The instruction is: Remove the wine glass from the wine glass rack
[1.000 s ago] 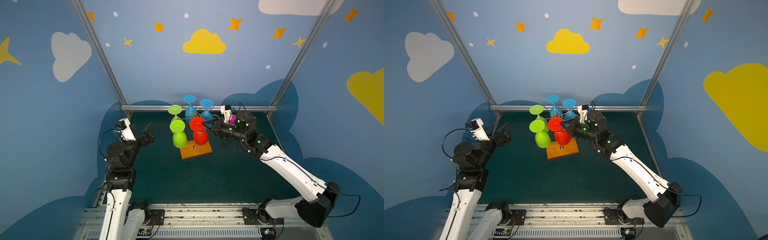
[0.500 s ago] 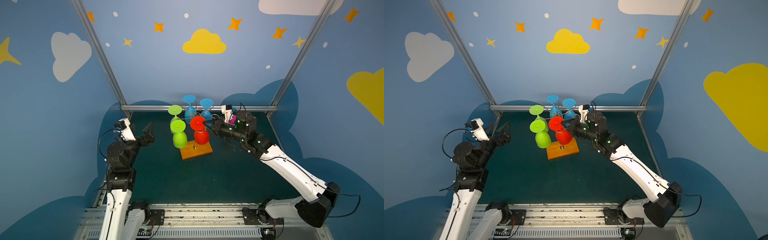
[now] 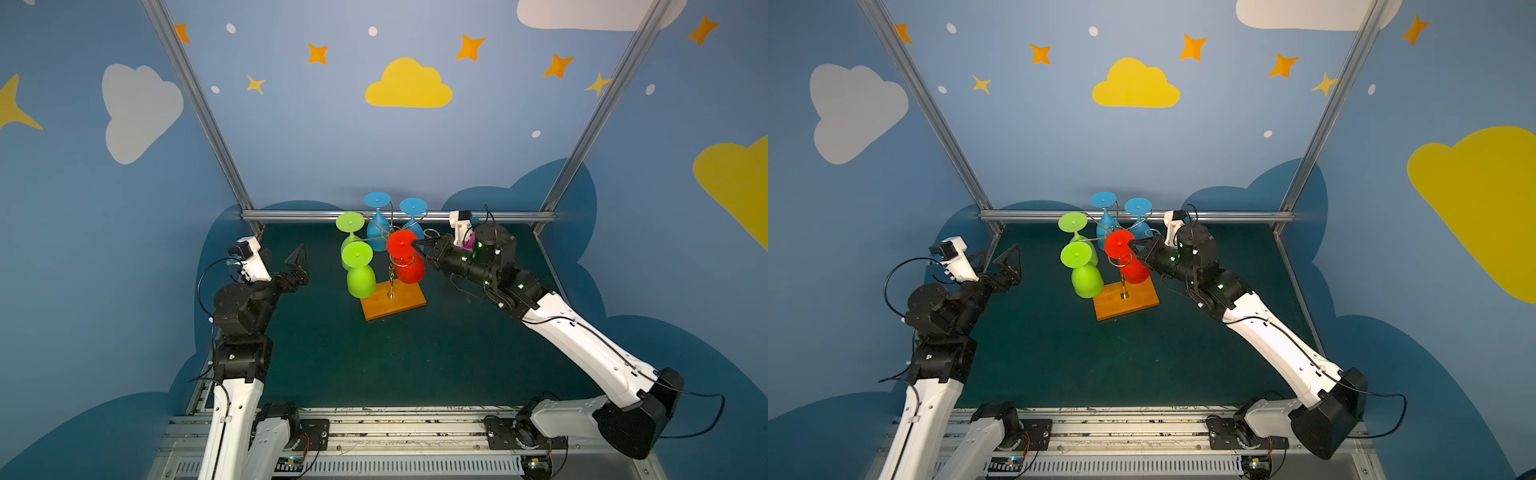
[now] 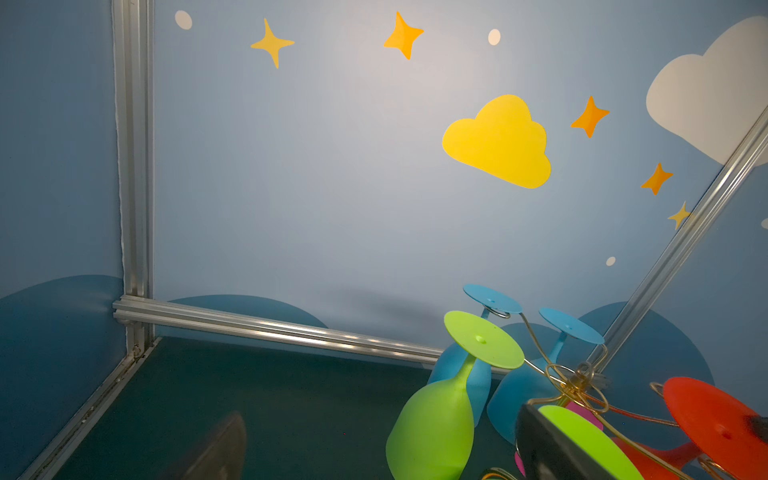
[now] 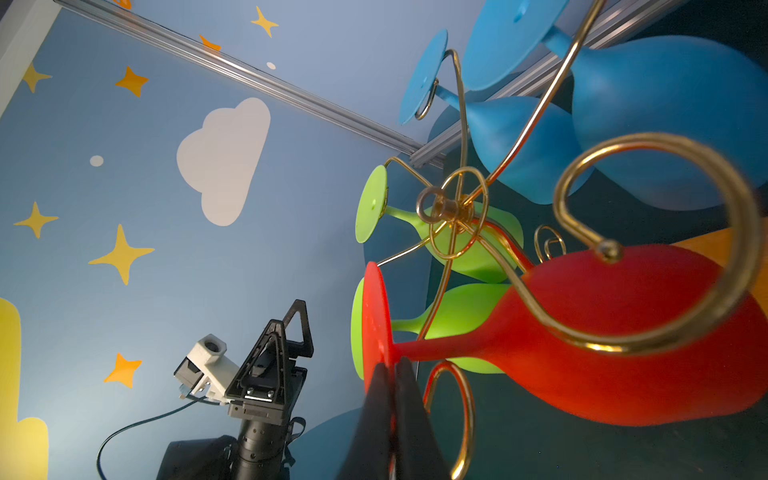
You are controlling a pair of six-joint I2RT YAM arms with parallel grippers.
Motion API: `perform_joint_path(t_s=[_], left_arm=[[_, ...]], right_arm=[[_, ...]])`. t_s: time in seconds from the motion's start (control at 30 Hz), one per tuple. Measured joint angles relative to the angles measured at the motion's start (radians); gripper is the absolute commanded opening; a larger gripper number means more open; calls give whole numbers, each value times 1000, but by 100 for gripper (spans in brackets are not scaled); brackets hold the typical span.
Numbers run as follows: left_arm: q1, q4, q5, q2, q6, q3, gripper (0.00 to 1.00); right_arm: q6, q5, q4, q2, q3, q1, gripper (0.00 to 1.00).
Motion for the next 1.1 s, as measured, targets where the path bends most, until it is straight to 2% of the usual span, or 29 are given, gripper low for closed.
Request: perform_joint_path(t_s=[0.73,1.1], left_arm=[[0,0,-2,0,0,0,99],[0,0,-10,0,1,0,99]], right_arm=[[-1,48,-3,-99,-89,-2,0],[-52,49,-57,-234,-180,-19,0]])
